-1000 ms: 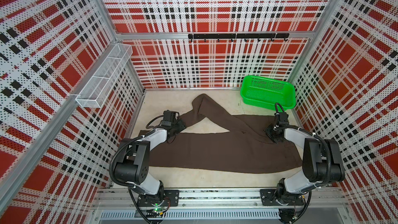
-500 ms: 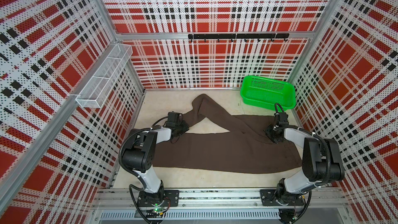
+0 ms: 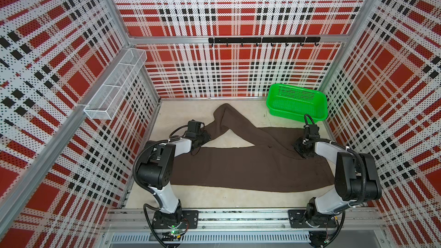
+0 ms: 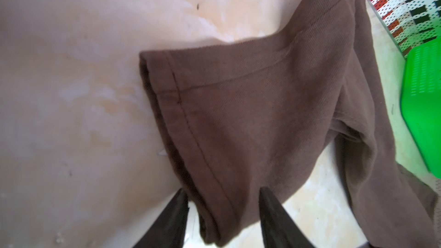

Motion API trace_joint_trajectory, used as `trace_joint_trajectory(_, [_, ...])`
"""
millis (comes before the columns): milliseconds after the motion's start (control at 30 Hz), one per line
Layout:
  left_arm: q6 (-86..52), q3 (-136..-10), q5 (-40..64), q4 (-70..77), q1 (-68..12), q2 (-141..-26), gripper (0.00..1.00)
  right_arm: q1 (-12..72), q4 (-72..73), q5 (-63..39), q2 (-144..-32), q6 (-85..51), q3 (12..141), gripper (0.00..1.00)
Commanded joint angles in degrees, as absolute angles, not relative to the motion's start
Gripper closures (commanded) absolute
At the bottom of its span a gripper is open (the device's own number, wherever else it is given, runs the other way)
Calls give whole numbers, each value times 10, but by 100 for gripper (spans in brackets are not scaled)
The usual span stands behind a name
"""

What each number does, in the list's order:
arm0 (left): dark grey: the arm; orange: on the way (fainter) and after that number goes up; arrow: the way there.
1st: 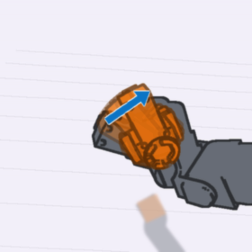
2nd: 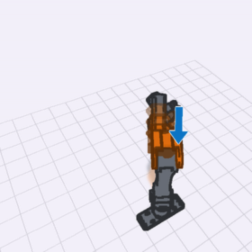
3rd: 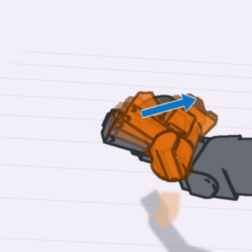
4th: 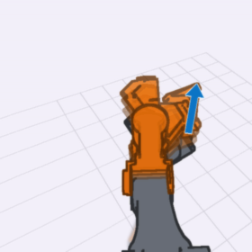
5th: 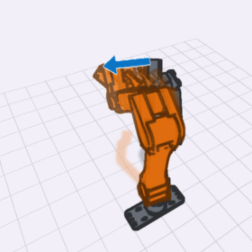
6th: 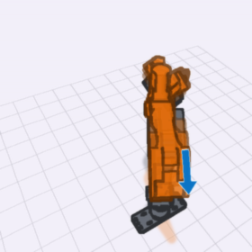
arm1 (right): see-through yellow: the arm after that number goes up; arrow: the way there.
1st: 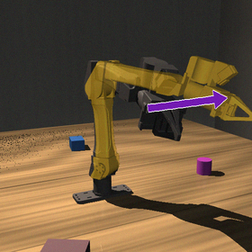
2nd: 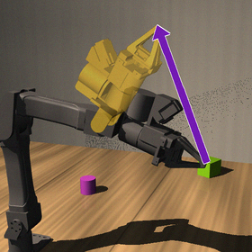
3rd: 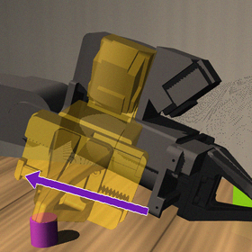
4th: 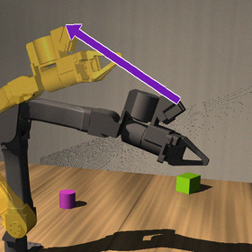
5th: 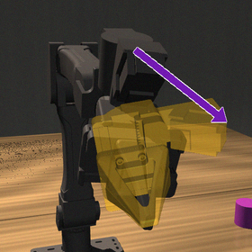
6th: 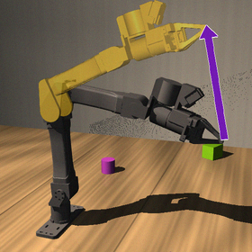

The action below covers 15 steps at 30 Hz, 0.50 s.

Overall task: Fold and stack the trousers
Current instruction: Flatten out the trousers at the center of the table.

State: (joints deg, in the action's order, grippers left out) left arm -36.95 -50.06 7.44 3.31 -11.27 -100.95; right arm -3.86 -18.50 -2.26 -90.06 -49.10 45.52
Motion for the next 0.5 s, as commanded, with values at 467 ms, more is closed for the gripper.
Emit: trace_joint_trajectory(467, [-359, -662, 76, -114, -62, -875, 100, -35, -178, -16, -915, -494, 459, 54])
